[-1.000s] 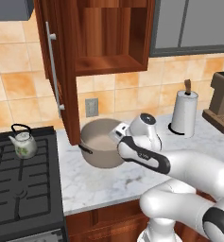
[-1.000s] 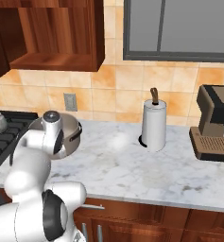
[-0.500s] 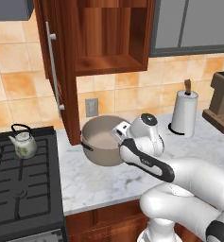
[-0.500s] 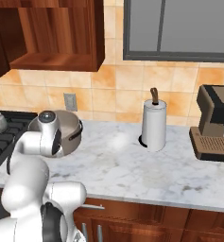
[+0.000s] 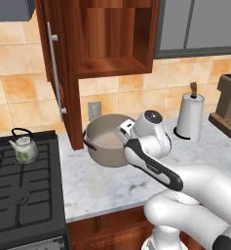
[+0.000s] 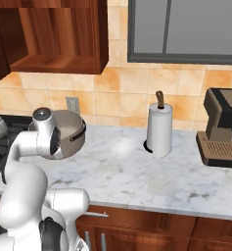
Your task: Pick the kettle from the cabinet and place it on a stove burner. Then pick the pot from the counter and place it on another stove burner. Finally, turn both burners on.
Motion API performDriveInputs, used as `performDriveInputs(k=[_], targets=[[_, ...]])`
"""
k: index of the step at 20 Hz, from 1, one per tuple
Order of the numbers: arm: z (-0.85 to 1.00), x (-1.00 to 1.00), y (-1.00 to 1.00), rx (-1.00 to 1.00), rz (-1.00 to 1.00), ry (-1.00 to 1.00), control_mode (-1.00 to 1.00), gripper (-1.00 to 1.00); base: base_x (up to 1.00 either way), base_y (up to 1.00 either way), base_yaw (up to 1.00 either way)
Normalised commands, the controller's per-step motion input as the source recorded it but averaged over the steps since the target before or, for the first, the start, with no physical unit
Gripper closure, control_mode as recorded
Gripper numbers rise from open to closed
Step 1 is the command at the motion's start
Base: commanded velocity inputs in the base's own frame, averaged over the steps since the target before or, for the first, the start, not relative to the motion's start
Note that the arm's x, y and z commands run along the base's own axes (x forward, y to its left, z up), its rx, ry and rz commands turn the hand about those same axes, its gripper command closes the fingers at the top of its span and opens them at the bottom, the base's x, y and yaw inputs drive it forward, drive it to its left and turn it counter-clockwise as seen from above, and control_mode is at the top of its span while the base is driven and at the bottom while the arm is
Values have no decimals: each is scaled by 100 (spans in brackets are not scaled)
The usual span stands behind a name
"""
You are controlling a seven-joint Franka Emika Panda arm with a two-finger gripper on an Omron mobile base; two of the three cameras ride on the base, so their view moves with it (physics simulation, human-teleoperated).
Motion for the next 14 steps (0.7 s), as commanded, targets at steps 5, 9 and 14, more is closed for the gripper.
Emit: performDriveInputs(k=[5, 9, 14], targets=[[22, -35, -11, -2, -10, 0, -100, 100, 0, 0, 0], [24, -39, -17, 0, -10, 0, -100, 100, 0, 0, 0], [28, -36, -22, 0, -10, 0, -100, 100, 0, 0, 0]])
